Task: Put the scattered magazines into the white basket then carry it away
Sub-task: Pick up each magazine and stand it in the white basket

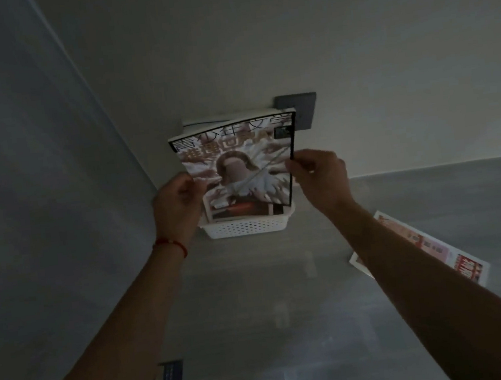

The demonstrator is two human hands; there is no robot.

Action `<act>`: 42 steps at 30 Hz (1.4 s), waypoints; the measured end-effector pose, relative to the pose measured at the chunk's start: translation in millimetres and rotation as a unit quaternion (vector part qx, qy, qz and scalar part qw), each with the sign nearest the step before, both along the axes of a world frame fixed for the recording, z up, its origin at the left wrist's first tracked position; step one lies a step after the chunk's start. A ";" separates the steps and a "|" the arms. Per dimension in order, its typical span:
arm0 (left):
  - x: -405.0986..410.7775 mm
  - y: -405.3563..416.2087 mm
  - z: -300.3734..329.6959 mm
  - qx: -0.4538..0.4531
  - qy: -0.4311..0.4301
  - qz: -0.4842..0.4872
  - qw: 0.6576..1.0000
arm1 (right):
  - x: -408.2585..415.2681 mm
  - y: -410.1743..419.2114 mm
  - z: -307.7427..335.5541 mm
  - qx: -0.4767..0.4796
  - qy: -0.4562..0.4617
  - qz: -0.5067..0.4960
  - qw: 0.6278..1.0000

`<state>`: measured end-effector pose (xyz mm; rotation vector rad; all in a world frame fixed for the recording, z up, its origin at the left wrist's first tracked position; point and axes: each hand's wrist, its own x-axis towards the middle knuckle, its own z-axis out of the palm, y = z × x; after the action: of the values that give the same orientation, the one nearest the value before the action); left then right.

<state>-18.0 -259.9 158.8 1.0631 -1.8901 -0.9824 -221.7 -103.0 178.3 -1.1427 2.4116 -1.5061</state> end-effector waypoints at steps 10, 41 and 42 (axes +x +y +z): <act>-9.3 -23.6 -34.2 0.075 -0.072 0.059 0.993 | -5.9 -54.0 -49.9 0.126 -0.079 -0.003 0.989; -26.2 -20.1 -79.1 0.209 -0.101 -0.010 0.973 | -16.4 -5.3 -73.4 -0.056 -0.487 0.079 0.868; -21.9 -5.5 -76.8 0.178 -0.113 0.022 0.977 | -22.1 10.4 -81.6 -0.035 -0.454 0.051 0.889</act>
<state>-39.9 -265.4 82.0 1.4740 -1.8998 -1.2506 -243.8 -92.6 96.7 -0.3779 1.6288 -1.5945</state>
